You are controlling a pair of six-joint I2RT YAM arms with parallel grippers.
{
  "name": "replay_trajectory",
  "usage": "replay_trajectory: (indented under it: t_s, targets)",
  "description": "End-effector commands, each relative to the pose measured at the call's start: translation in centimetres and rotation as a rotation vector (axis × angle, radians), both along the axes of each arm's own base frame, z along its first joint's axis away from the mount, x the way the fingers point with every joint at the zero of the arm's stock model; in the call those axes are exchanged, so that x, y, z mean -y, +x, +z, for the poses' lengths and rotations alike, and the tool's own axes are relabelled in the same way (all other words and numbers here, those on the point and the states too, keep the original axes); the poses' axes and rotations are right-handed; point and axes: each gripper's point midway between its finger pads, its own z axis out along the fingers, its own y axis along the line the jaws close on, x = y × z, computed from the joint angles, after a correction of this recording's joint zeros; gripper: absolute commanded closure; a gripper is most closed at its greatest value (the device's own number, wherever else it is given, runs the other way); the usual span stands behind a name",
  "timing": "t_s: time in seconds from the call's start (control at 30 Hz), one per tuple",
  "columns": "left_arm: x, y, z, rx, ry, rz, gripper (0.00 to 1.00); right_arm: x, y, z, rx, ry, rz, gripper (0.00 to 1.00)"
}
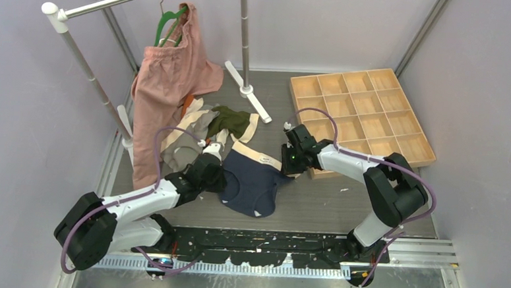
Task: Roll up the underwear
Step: Flatten out the underwear at the center of the board.
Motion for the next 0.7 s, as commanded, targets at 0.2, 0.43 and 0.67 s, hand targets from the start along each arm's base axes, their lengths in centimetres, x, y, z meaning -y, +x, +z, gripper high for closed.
replay_trajectory:
  t_s: [0.2, 0.43, 0.67]
  targets:
    - [3.0, -0.4, 1.4, -0.005, -0.148, -0.085, 0.99, 4.4, -1.7, -1.5, -0.001, -0.166, -0.113, 0.75]
    - [1.0, -0.1, -1.1, -0.055, -0.069, 0.037, 0.99, 5.3, -3.9, 1.0, 0.005, -0.141, -0.122, 0.75]
    - [0.0, 3.3, -1.8, -0.079, -0.017, 0.088, 0.99, 4.2, -6.2, 1.6, -0.032, -0.072, -0.079, 0.74]
